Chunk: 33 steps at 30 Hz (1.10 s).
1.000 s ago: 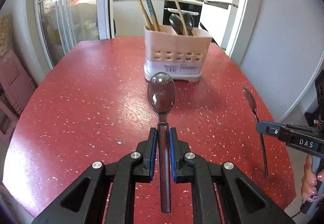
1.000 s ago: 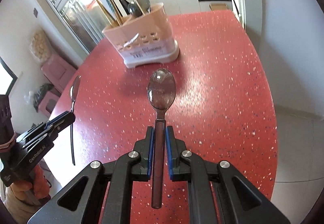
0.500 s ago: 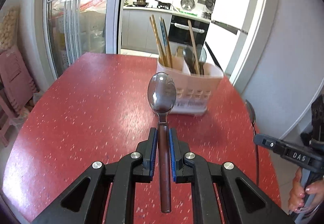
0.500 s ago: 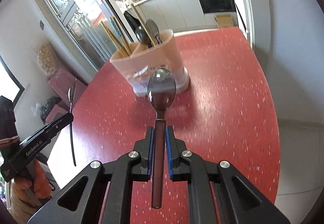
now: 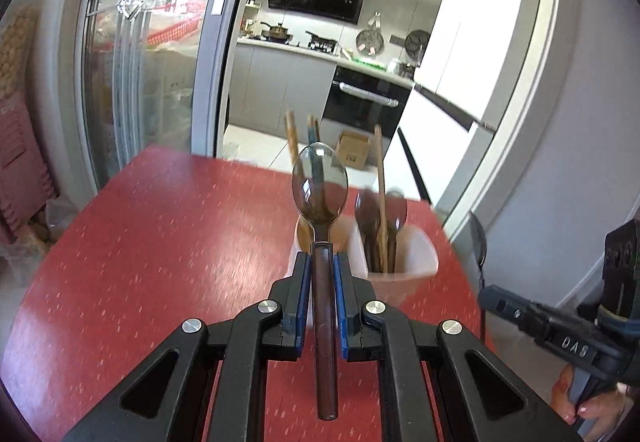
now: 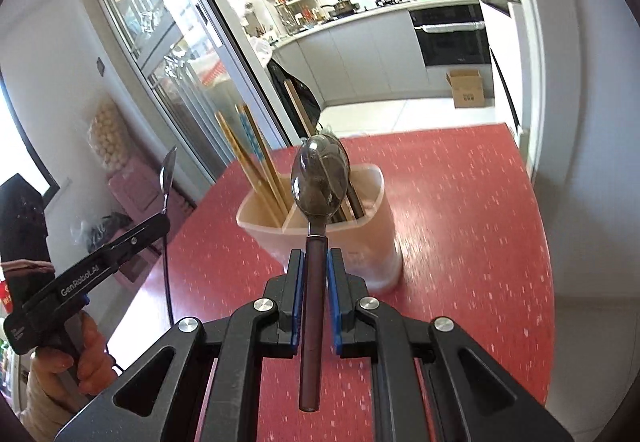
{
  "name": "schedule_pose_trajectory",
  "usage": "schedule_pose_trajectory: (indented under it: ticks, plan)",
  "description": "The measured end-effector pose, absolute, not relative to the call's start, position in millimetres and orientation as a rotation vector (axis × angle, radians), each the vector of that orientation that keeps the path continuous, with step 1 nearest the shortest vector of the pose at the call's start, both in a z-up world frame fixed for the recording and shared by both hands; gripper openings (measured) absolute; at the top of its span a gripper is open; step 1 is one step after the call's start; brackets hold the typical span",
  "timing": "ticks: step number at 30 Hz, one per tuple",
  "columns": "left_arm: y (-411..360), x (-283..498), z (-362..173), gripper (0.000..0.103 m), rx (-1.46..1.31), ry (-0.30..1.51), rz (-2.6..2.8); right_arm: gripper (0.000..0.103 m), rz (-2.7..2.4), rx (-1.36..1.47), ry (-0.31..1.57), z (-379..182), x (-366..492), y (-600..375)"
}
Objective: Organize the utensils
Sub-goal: 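Lift both dark spoons and carry them over the utensil holder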
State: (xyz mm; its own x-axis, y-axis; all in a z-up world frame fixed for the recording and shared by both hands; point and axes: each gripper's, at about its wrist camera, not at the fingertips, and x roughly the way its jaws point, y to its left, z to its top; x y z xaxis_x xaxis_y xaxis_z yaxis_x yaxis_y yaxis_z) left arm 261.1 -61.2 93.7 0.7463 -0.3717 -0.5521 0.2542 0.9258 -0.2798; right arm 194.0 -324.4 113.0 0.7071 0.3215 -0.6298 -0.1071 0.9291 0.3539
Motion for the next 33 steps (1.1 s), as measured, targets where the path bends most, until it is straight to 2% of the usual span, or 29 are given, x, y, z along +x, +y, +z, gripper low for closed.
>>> schedule_pose_trajectory:
  ticks: [12, 33]
  plan:
    - [-90, 304, 103, 0.041, -0.119, 0.545, -0.296, 0.012, 0.262, 0.255, 0.662, 131, 238, -317]
    - [-107, 331, 106, 0.041, -0.146, 0.506, -0.298, 0.012, 0.239, 0.274, 0.595, 132, 274, -330]
